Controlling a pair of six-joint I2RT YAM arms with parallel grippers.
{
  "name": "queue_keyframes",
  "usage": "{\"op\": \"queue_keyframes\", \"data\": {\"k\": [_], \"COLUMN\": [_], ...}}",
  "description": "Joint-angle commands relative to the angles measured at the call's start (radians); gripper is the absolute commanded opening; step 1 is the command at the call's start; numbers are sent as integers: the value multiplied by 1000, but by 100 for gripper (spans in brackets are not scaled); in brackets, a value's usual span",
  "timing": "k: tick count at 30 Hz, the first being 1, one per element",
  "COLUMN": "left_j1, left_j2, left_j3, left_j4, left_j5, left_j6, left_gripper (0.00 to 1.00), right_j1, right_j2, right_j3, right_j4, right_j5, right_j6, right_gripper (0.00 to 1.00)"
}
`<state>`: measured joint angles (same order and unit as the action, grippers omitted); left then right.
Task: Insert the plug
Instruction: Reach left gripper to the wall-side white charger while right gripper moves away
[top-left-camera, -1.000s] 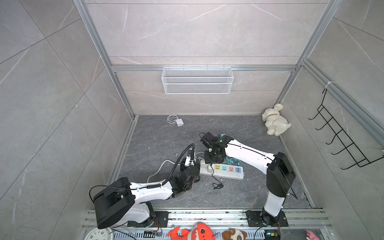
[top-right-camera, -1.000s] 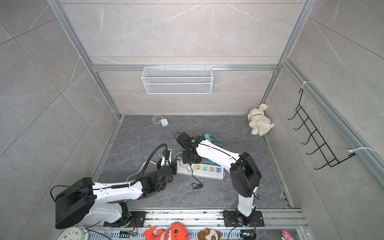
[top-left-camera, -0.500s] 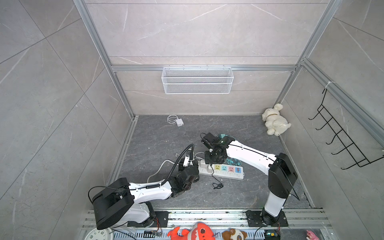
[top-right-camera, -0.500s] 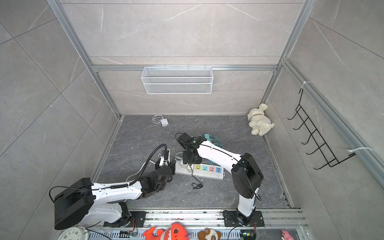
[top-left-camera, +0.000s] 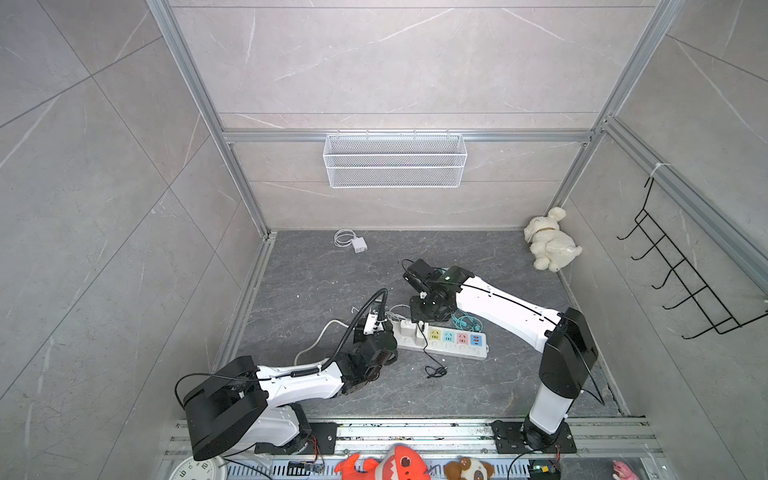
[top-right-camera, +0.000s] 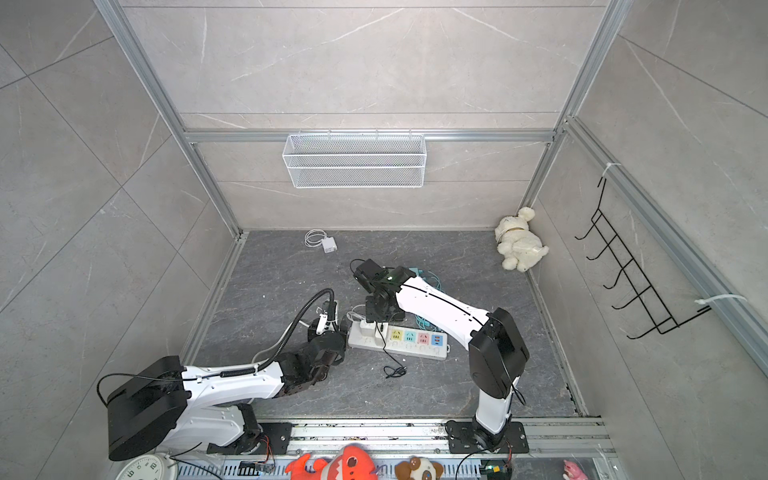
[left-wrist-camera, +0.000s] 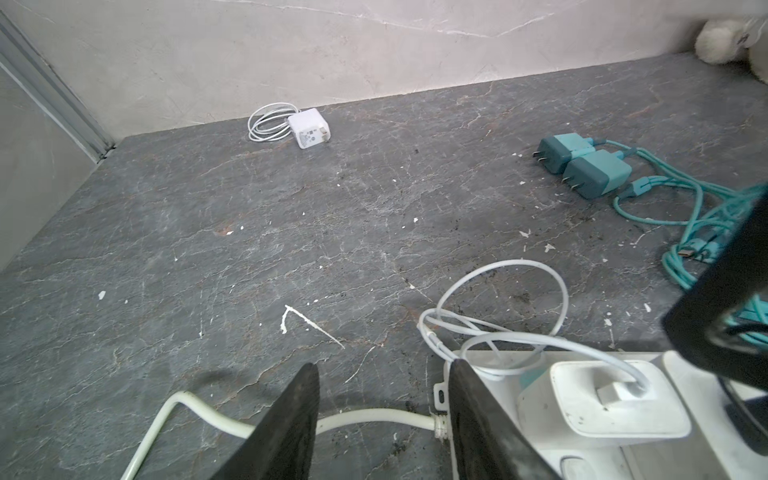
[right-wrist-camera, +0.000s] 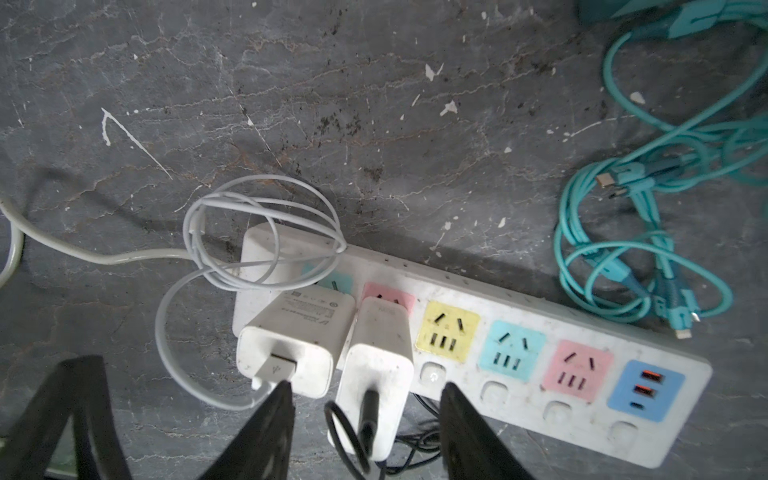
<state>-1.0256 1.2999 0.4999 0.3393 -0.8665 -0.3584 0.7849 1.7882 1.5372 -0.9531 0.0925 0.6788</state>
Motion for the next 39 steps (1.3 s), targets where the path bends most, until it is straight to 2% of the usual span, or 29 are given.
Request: {"op": "queue_keyframes", "data": {"k": [1,6,11,15,21,25,29,33,39], "left_j1": [47,189,383,495,629,680,712,726,727], "left_j2": [-50,-65,-4,121,424,625,806,985,1117], "left_j3": [58,144,297,455,796,1033,1268,1532,1685], "left_j4": [-59,-171,-287,-296,-380,-491,-609,-769,-852], "left_j5": [-16,78,181,222,336,419,426,487,504], "left_j6": [-16,-1,17,74,102,68,-32,-62,-163], "left_gripper": [54,56,65,71,71,67,66,66,66], "right_j1": [-11,-51,-139,-254,-377,-433,-480,-518,-536], "right_j2": [-57,-87,-134,-182,-217,-235,-239,-234,-201], "right_j3": [50,108,77,-24,-182,-243,-296,-333,-334], "right_j4": [-41,-55,-39,3,71,104,128,159,195], "right_j5": [69,129,148,77,-40,-67,-111,-156,-200], "right_j6": [-32,-60,-95,-133,-183,-193,-208,-238,-283], "right_gripper": [58,59,59,59,59,59,59,59,61]}}
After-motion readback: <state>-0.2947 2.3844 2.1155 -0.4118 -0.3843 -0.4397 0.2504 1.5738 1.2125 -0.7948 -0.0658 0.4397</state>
